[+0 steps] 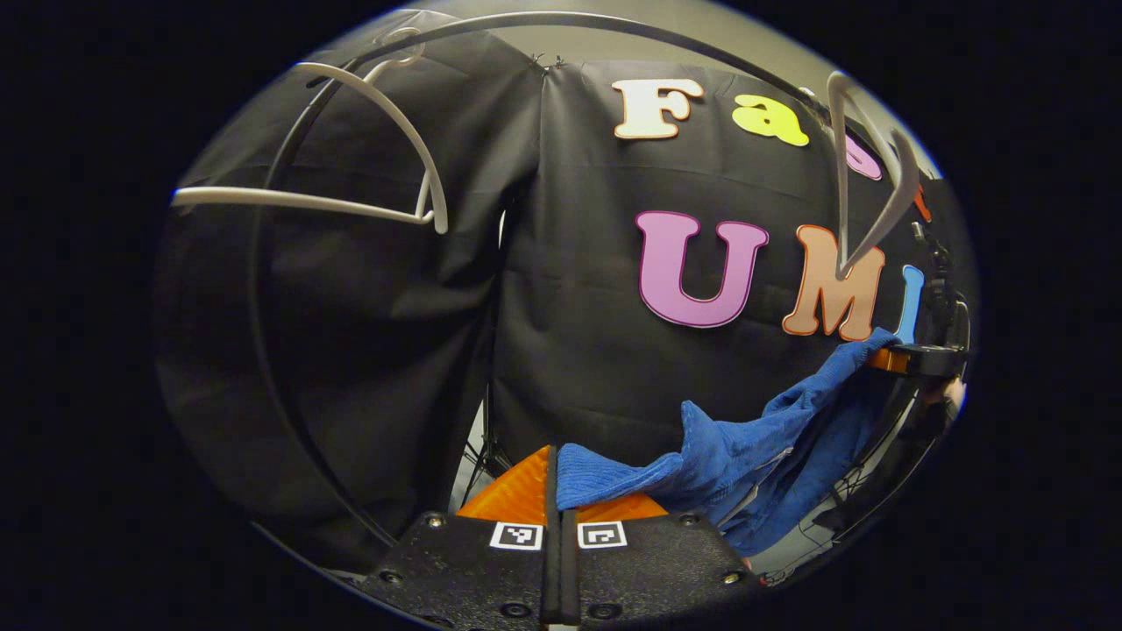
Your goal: Grasp the clothes on the hanger with both hands and then place them into the laundry hamper below.
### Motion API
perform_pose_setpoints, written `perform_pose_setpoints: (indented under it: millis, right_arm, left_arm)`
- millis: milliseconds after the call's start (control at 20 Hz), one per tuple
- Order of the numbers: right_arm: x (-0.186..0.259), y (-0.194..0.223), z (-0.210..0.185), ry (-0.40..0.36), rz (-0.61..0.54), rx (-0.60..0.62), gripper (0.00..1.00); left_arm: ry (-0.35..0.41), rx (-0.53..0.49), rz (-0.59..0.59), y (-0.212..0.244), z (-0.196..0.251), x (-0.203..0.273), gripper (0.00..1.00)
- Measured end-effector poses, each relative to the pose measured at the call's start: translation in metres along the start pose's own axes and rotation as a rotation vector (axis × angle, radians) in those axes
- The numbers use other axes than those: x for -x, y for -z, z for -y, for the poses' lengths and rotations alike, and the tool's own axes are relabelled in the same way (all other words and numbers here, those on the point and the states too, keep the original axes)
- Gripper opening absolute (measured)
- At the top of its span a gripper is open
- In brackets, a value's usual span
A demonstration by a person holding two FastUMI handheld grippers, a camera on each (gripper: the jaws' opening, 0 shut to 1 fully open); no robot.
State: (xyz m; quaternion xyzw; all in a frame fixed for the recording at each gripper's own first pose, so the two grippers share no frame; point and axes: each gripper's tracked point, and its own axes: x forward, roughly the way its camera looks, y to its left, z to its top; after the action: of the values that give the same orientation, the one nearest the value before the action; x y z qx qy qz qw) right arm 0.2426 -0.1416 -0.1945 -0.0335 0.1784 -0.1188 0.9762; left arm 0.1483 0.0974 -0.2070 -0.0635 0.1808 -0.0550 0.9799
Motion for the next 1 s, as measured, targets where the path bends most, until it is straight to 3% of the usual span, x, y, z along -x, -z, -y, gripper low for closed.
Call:
perform_pose_setpoints:
  millis: [450, 700, 850, 1000]
  right_arm:
    - [0.032, 0.055, 0.001, -0.03, -0.092, 0.028, 0.04]
    - [0.05, 0.076, -0.009, -0.059, -0.122, 0.04, 0.04]
    - [0.059, 0.082, -0.017, -0.079, -0.13, 0.036, 0.04]
    - [0.071, 0.084, -0.029, -0.103, -0.133, 0.02, 0.04]
  left_arm:
    - [-0.043, 0.075, -0.069, 0.045, -0.012, 0.035, 0.0]
    - [-0.064, 0.037, -0.123, 0.075, -0.008, 0.056, 0.0]
    - [-0.05, 0.0, -0.149, 0.09, 0.003, 0.064, 0.01]
    - [0.01, -0.022, -0.159, 0.097, 0.033, 0.066, 0.01]
